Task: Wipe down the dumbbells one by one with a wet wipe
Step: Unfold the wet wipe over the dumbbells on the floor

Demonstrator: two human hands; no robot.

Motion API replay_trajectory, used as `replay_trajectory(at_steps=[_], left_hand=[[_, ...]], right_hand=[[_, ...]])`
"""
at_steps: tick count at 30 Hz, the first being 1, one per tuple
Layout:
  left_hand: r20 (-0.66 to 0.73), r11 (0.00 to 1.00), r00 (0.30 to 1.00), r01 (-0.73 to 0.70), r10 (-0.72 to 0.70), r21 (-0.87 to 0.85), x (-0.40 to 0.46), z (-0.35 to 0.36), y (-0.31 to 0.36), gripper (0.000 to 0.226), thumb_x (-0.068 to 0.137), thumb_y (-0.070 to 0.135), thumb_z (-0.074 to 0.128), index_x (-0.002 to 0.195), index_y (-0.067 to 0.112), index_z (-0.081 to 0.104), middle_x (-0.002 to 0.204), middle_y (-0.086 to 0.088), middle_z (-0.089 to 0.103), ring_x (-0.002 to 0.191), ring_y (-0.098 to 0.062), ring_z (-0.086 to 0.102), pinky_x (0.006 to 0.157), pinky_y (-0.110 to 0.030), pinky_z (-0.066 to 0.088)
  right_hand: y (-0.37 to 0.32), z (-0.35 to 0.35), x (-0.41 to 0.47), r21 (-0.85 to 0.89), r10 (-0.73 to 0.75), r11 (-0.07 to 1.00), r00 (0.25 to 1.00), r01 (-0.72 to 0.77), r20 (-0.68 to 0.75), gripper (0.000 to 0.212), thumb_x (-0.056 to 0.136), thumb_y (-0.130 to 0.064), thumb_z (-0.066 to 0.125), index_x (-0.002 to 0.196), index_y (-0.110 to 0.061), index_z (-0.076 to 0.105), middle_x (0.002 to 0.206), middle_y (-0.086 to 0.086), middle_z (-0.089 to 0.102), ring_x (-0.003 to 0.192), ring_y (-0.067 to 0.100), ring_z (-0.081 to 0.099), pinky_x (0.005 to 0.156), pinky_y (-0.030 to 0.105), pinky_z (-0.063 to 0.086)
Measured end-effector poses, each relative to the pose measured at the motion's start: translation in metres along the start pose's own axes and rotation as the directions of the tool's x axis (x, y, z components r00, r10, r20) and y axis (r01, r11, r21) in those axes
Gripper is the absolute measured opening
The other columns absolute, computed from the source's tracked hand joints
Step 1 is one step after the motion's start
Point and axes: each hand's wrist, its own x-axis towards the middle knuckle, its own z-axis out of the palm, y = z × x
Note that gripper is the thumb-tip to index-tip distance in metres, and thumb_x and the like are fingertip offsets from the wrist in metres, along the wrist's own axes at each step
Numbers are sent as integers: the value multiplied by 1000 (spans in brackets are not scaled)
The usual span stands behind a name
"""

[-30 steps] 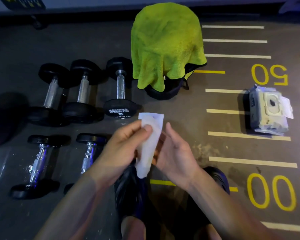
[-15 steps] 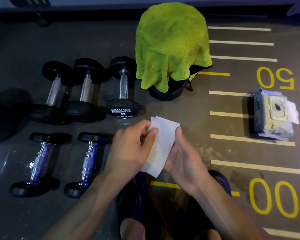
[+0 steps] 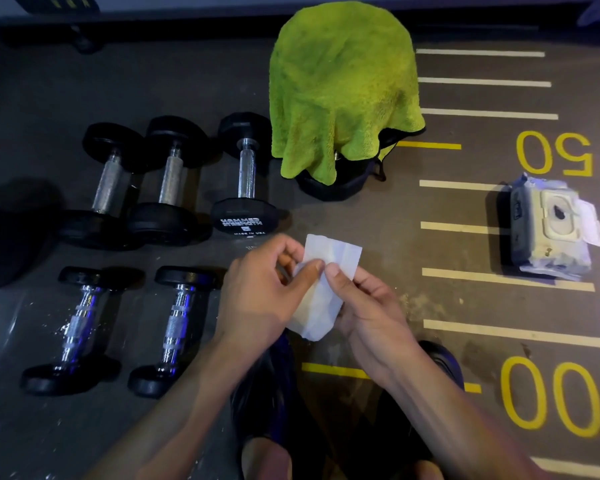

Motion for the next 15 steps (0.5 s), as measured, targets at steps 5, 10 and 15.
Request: replay_trajectory(at_steps=[5,10,15], left_hand=[[154,944,973,205,-169,-259,4,4,-3,31,77,49,79,97,27,72,77,11,64,63,-5,58,59,-23,49],[289,815,927,353,-239,-460,3,2,-4,11,90,21,78,99,14,80,91,1,76,80,-6,68,72,-15,52],[185,888,974,198,-130,-416,1,3,-7,10,85,10,82,83,19,79,84,-2,75,74,-5,65,73,-18,52]], right_hand=[[-1,-8,6,-137,-70,989,995,61,-65,27,99,-15,59,116,2,71,108,22,76,96,31,73,82,38,62],[-5,-18,9,-237,-77,969,997,69,-26,31,104,-21,52,117,1,70,108,25,75,95,33,73,85,44,59],[-8,-21,7,-251,-97,963,995,93,-4,26,104,-19,53,123,-7,67,112,18,76,101,32,74,84,48,62]])
